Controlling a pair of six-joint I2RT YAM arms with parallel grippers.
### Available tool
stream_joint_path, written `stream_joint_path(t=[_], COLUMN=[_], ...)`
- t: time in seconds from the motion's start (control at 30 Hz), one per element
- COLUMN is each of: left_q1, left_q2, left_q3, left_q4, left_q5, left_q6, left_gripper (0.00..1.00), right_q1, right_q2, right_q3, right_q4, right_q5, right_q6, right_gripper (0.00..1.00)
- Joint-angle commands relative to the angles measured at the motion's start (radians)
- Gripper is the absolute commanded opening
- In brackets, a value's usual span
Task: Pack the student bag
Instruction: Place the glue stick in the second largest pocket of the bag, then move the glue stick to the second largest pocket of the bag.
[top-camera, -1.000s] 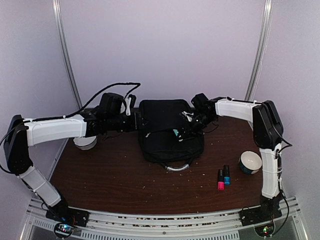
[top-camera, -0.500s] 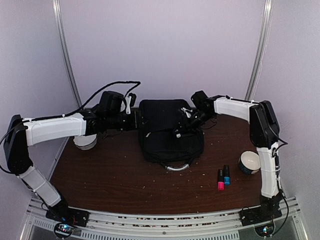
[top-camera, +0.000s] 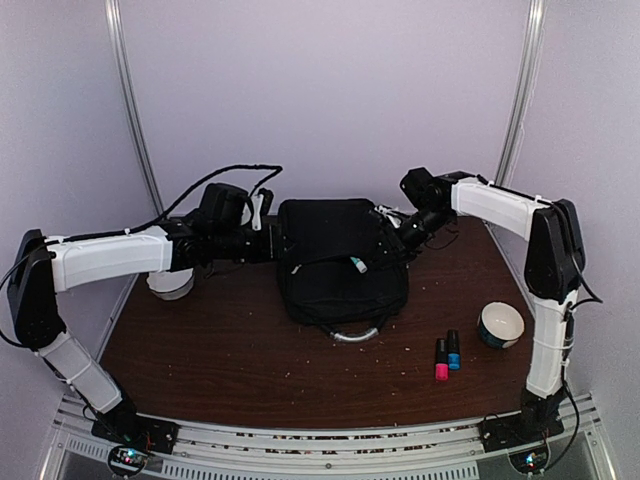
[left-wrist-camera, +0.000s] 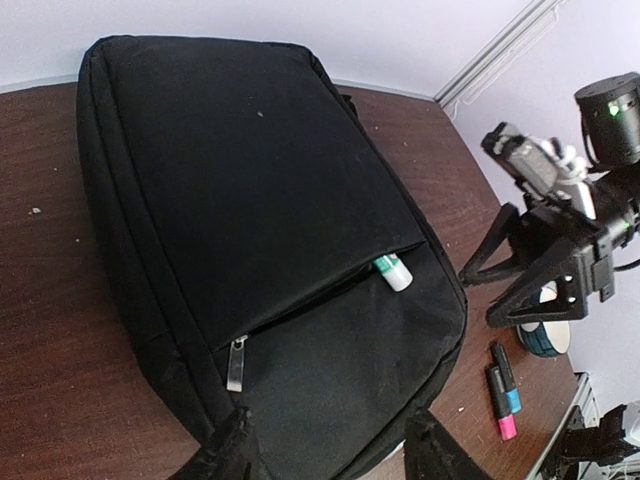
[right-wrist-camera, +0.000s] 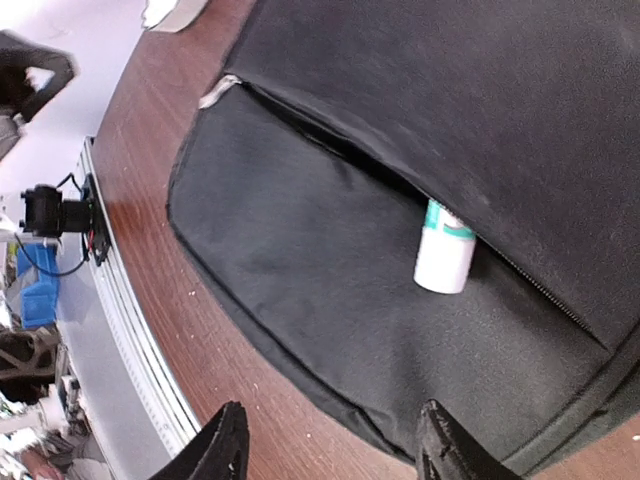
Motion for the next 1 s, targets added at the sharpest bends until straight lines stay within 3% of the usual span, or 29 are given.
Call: stream_joint_path(t=[0.0, 0.23, 0.47, 0.73, 0.97], left_q1=[0.006, 0.006, 0.006, 0.006, 0.006], left_q2=[-0.024, -0.041, -0.042, -0.046, -0.039], left_q3=[0.016, -0.004, -0.016, -0.023, -0.023], left_q4=[-0.001, 0.002, -0.007, -0.011, -0.011], left_q5=[-0.014, -0.022, -0.025, -0.032, -0.026], left_q6=[0.036, 0.048, 0.044, 0.03, 0.023], left_gripper=[0.52, 0.49, 0.5, 0.5, 0.5], right_q1=[-0.003, 0.013, 0.096, 0.156, 0.158], right_q2=[0.011, -0.049, -0.127, -0.06, 0.0], right_q3=[0.167, 0.146, -0.043, -0.068, -0.047], right_q4=[-0.238, -0.143, 0.128, 0.299, 0.316], right_q5=[0.061, 0.21, 0.45, 0.599, 0.624], right_q6=[-0.376, -0.731, -0.979, -0.994, -1.024], right_gripper=[0.56, 0.62, 0.65, 0.65, 0.65])
